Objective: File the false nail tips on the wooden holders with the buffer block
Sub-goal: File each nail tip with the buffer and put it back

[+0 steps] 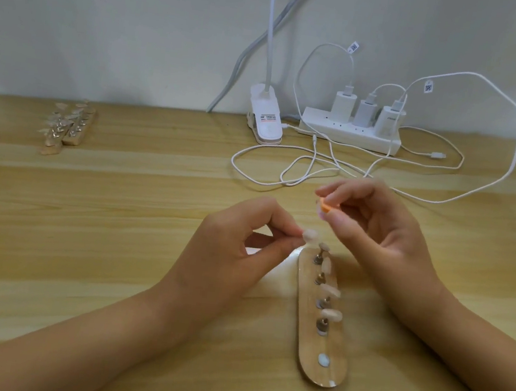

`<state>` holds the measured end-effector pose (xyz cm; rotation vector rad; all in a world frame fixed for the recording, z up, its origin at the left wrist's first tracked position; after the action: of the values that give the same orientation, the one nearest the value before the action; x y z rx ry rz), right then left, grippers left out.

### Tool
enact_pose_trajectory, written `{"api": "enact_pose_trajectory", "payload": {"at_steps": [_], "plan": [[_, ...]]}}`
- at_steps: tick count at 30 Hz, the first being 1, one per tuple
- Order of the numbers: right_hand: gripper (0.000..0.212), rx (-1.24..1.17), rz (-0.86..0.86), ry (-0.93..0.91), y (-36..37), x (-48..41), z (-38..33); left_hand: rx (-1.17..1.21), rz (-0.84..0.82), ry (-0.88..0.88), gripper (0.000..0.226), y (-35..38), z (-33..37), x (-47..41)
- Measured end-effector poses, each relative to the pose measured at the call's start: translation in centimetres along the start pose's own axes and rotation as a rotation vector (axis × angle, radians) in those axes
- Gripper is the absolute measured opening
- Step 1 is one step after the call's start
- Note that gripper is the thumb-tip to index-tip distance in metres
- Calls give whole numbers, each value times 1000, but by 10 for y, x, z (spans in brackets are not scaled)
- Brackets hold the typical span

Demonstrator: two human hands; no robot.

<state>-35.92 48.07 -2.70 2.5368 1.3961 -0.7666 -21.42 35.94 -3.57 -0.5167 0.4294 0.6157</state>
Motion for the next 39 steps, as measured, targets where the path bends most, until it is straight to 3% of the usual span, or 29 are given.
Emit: {"api": "enact_pose_trajectory", "payload": {"at_steps": [4,8,11,14,16,19,23,27,30,35,39], "plan": [[39,-101,-6,-31,5,3,-3,-94,25,90,14,-7,-2,-4],[45,-140,65,15,1,-3,-3,-148,34,162,13,-11,-2,-6],[43,-123,94,-70,1,0,-7,-154,33,190,12,-11,-2,-4],[33,40,-31,-230,10,8,-8,-156,33,223,8,-11,-1,-4],[24,115,-65,-212,11,6,-6,-199,27,272,7,-10,-1,-4],[20,45,-4,-113,5,3,-4,-259,23,305,4,-8,-1,-3],[20,105,-86,-229,11,7,-7,-264,17,290,9,-9,-2,-4],[16,103,-10,-169,5,4,-3,-272,18,273,8,-8,-2,-3],[15,142,-75,-243,9,7,-4,-280,13,277,8,-7,-2,-4],[15,90,-14,-182,6,4,-2,-253,28,234,6,-7,-4,-4],[17,169,-89,-194,10,4,0,-205,21,157,6,-6,-4,-4]]}}
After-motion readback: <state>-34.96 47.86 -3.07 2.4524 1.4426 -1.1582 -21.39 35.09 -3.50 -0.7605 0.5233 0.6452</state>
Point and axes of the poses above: each hand's wrist, its own x-axis away from the middle knuckle, its own y-axis out of the palm, z = x × y, the point moved 1 cm from there along -x, towards the middle knuckle, and after that the axes turned 4 degrees about -x, right-handed, at the moved point
